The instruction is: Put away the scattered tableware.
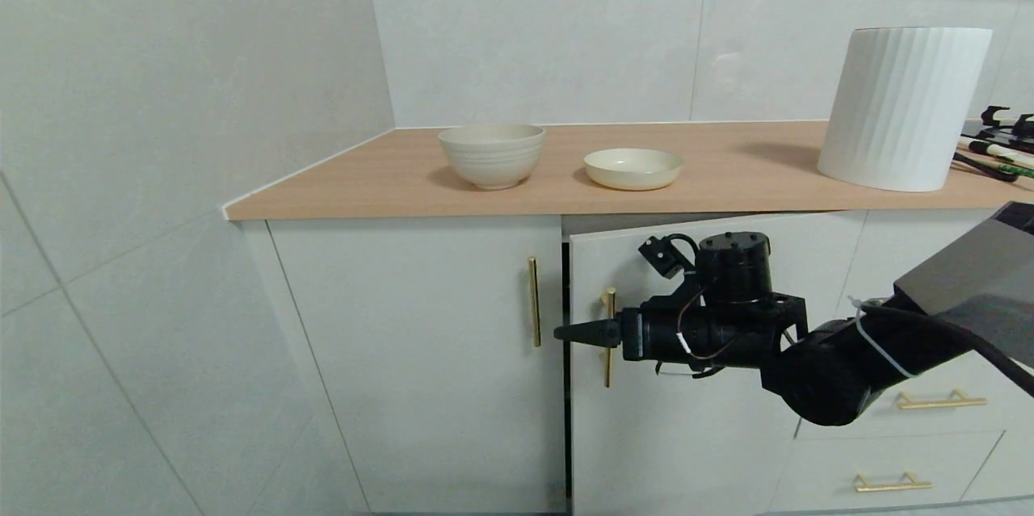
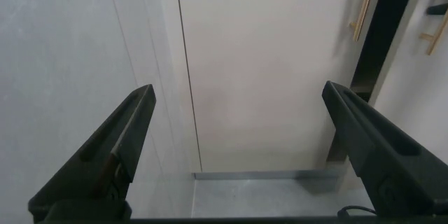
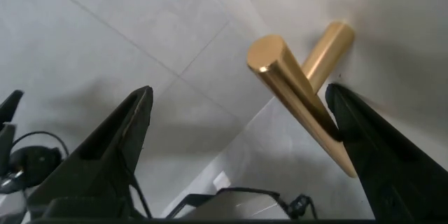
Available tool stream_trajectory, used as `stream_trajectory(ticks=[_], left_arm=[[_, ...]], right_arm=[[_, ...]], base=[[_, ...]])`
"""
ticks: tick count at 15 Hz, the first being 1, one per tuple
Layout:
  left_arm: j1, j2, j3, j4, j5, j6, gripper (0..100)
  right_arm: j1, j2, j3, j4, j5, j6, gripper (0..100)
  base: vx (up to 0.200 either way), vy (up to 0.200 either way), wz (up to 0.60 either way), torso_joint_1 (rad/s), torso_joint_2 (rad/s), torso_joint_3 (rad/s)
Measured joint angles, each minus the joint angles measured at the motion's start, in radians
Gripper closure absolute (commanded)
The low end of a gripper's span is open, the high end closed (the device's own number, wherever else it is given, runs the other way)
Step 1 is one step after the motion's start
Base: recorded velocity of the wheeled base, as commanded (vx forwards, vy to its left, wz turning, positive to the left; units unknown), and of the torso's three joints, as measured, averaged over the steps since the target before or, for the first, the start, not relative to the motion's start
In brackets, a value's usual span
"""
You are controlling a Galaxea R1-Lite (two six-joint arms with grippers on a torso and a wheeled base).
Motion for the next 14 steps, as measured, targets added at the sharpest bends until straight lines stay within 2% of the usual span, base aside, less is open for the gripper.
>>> stream_trajectory(ticks=[5,11,12,14], left_arm=[[0.000,0.000,0.000,0.000,0.000,0.000,0],[0.000,0.000,0.000,0.000,-0.002,0.009,0],[0.000,0.000,-0.002,0.001,-0.011,0.010,0],[0.000,0.007,-0.081,0.033,-0.087,0.010,0]], right_arm=[[-0.001,-0.126,0.167,-0.001,0.065,-0.004,0],[0.020,-0.201,0.269,-0.010,0.063,-0.009,0],[0.023,-0.209,0.288,-0.022,0.063,-0.010,0],[0.030,-0.220,0.329,-0.085,0.062,-0.006,0]], base=[[0.000,0.000,0.00,0.000,0.00,0.000],[0.000,0.000,0.00,0.000,0.00,0.000],[0.000,0.000,0.00,0.000,0.00,0.000],[0.000,0.000,0.00,0.000,0.00,0.000]])
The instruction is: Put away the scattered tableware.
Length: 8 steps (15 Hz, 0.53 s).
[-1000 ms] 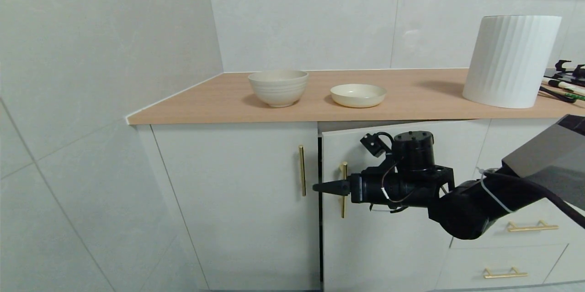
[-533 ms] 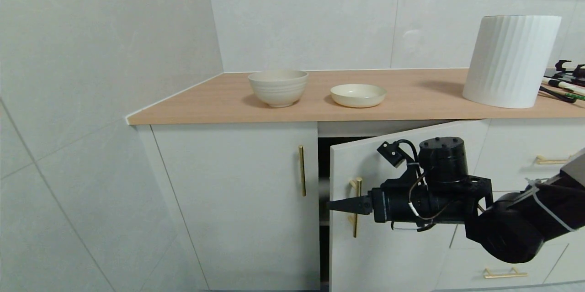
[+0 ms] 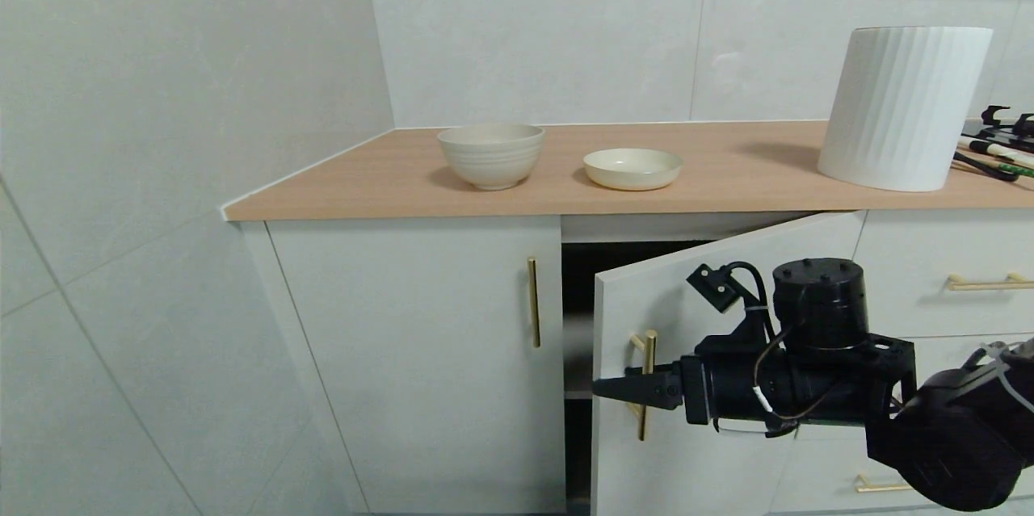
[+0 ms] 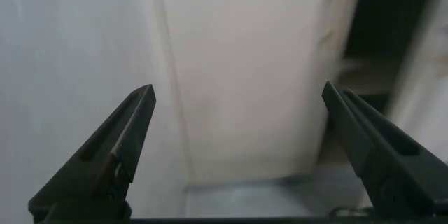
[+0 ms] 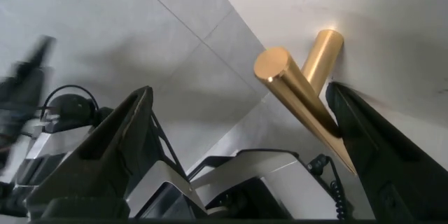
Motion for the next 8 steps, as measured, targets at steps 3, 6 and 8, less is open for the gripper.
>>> stream_trajectory(ticks=[3,6,8], left_arm=[[-0.001,0.122,-0.232,0.115,-0.153,0.003,0],[-0.003,0.408,-0.398,0.144,-0.347,0.006,0],[-0.013,0.641,-0.483,0.100,-0.473,0.005,0]], right_arm=[[0.003,-0.006,0.091,-0.157,0.000,0.009,0],[0.004,-0.010,0.137,-0.203,0.001,0.009,0],[0.004,-0.011,0.144,-0.204,0.001,0.010,0]], base=[[0.000,0.000,0.00,0.000,0.00,0.000],[0.000,0.000,0.00,0.000,0.00,0.000],[0.000,0.000,0.00,0.000,0.00,0.000]])
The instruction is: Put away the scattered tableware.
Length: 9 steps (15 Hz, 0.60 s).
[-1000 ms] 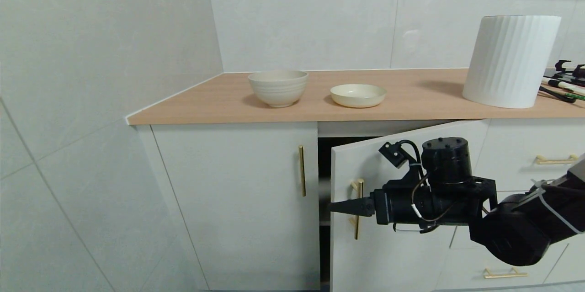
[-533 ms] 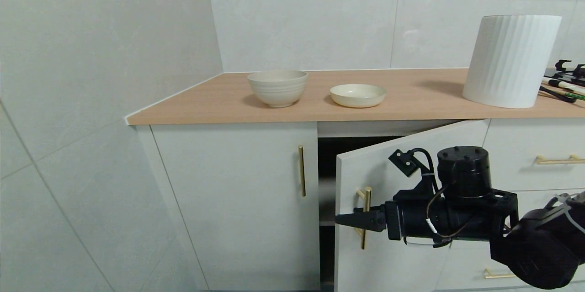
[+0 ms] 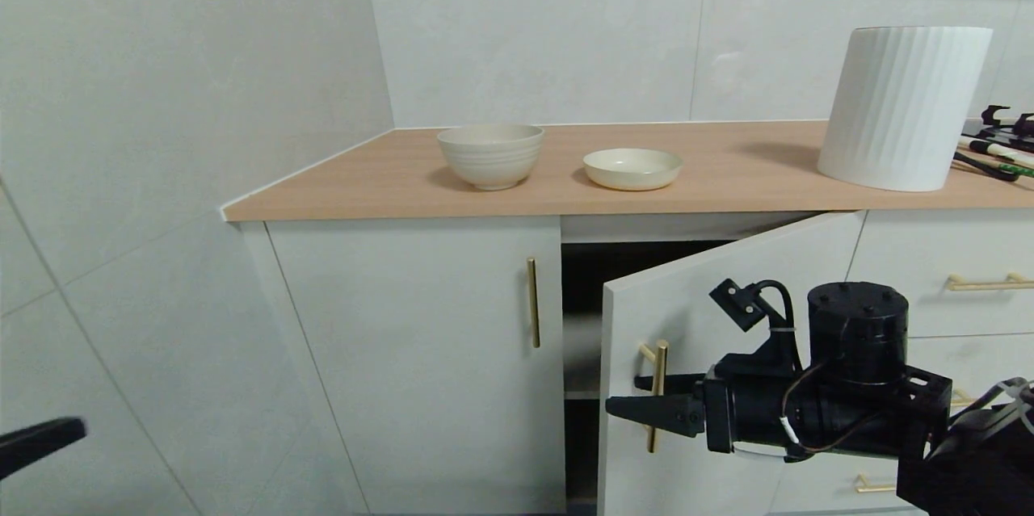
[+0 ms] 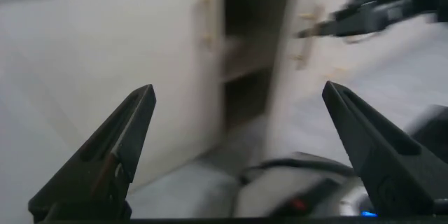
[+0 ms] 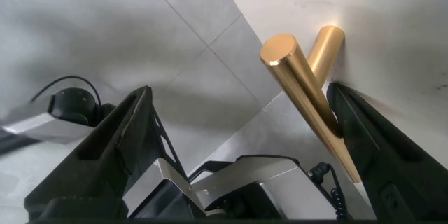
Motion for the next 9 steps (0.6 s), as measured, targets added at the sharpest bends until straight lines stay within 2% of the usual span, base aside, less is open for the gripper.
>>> stream_trajectory(ticks=[2,5,9], left_arm=[[-0.027,0.224,-0.054,-0.096,-0.077,-0.004,0],[-0.117,0.533,-0.093,-0.247,-0.134,-0.017,0],[-0.295,0.826,-0.051,-0.524,-0.155,-0.100,0]], right_arm=[[0.000,0.000,0.001,0.000,0.001,0.000,0],[0.000,-0.005,0.003,0.003,0.001,0.001,0],[0.000,-0.005,0.005,0.004,0.002,0.001,0]], base=[[0.000,0.000,0.00,0.000,0.00,0.000],[0.000,0.000,0.00,0.000,0.00,0.000],[0.000,0.000,0.00,0.000,0.00,0.000]])
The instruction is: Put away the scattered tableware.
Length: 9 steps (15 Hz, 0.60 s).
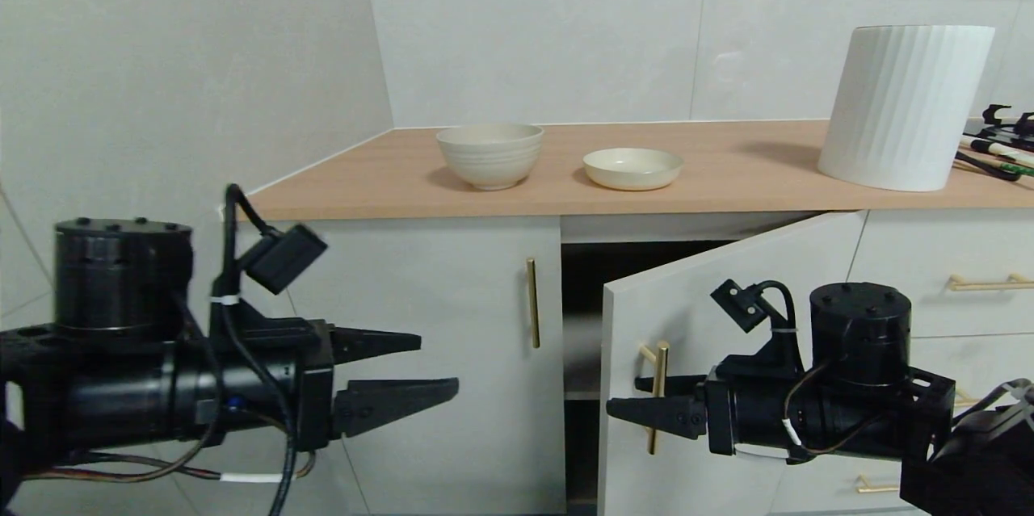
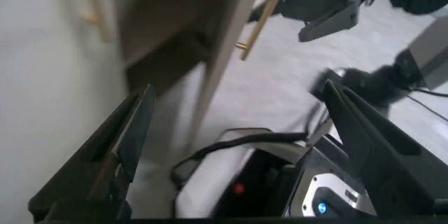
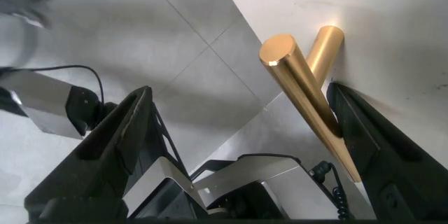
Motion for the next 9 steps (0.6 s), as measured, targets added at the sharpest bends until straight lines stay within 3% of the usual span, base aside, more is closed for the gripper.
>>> stream_trajectory(ticks=[6,9], left_arm=[[-0.110,0.293,0.046,-0.375,0.028,-0.211,0],[-0.167,0.407,0.044,-0.516,0.116,-0.246,0]], right_arm=[[0.000,0.000,0.004,0.000,0.000,-0.001,0],[0.000,0.001,0.005,0.000,0.000,-0.001,0]], base=[[0.000,0.000,0.00,0.000,0.00,0.000],[0.000,0.000,0.00,0.000,0.00,0.000]])
